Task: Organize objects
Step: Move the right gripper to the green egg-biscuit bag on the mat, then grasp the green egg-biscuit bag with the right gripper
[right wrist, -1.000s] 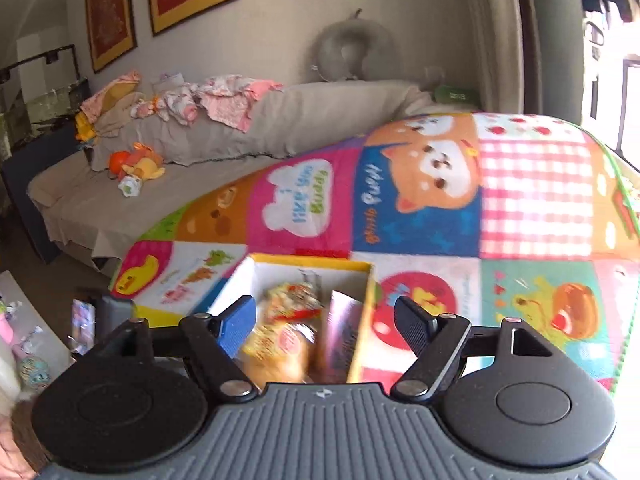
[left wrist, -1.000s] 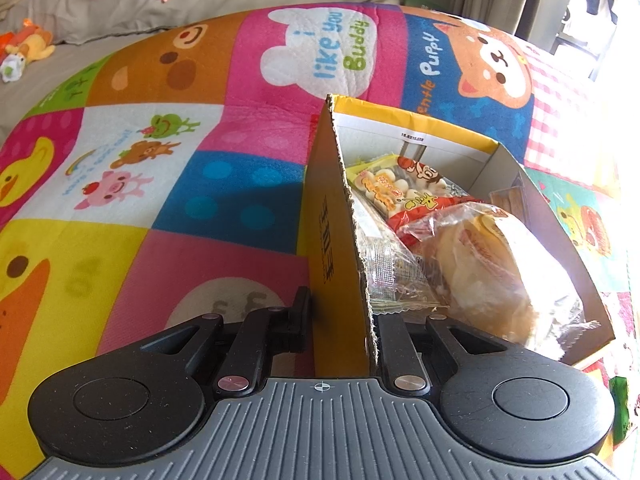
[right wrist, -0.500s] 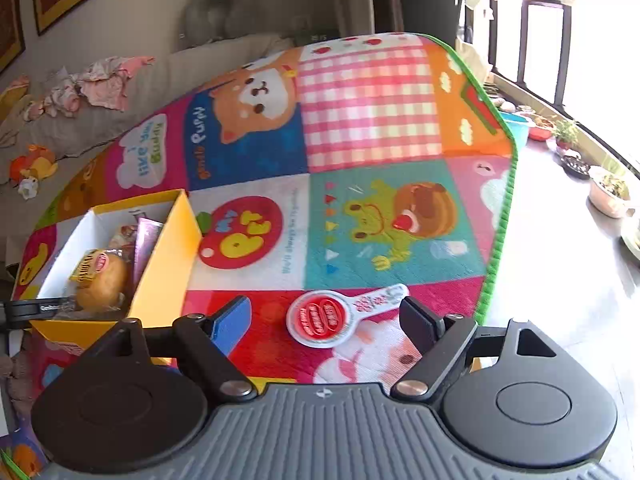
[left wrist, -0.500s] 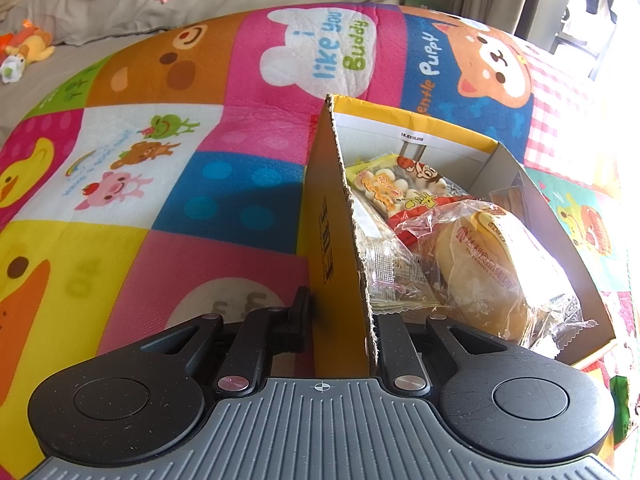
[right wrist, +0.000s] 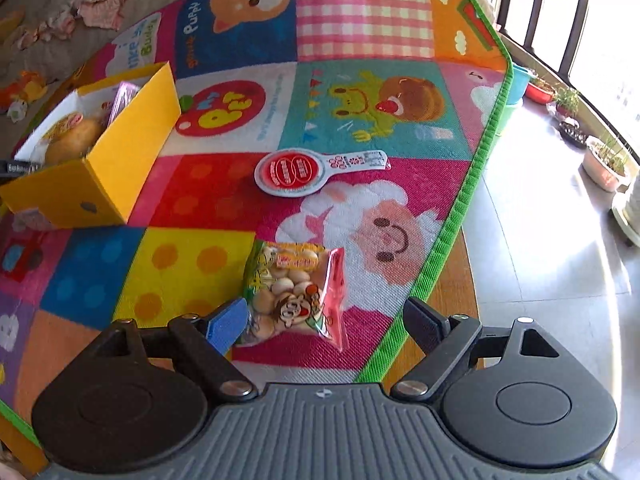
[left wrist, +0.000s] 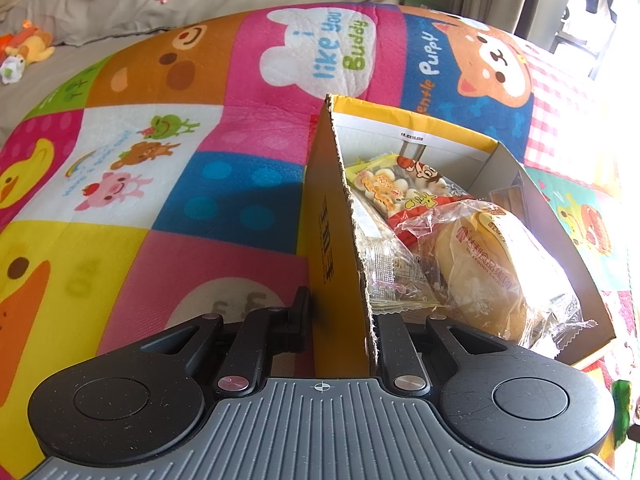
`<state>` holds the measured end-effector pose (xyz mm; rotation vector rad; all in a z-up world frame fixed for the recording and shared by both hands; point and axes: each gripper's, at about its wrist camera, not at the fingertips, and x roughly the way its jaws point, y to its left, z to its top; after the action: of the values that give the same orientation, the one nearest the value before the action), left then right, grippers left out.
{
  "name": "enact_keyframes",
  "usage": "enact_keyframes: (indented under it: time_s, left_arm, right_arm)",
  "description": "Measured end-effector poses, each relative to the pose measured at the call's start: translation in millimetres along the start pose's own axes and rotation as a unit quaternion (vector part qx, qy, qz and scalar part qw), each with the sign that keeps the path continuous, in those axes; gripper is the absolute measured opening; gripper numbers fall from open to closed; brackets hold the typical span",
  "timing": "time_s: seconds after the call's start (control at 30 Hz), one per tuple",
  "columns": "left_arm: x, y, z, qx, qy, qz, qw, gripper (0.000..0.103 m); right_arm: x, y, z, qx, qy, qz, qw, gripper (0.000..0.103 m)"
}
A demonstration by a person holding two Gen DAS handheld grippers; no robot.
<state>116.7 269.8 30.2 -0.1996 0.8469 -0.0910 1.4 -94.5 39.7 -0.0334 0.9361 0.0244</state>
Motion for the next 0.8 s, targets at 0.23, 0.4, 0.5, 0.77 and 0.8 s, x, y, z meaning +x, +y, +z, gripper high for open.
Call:
enact_keyframes:
  time_s: [0.23, 0.4, 0.5, 0.77, 0.8]
  left_arm:
    - [0, 0, 0, 0.000, 0.000, 0.000, 1.0000, 0.016]
    - [0, 0, 0, -0.002, 0.000, 0.000, 1.0000, 0.016]
    - [0, 0, 0, -0.003, -0.001, -0.001, 1.0000, 0.016]
    - [0, 0, 0, -0.003, -0.001, -0.001, 1.0000, 0.016]
    - [0, 0, 0, -0.003, -0.001, -0.001, 1.0000, 0.016]
  right_arm:
    - [-3, -14, -6, -0.026, -0.013, -0.057, 0.998, 0.088]
    - [-10, -36, 2, 0.043, -0.034, -0.049, 0.997, 0.088]
    - [-12, -39, 6, 0.093, -0.039, 0.007, 0.995, 0.088]
    - [19, -9, 16, 0.113, -0.028, 0.031, 0.993, 0.088]
    - [23, -5, 16, 0.110, -0.026, 0.029, 0.993, 0.088]
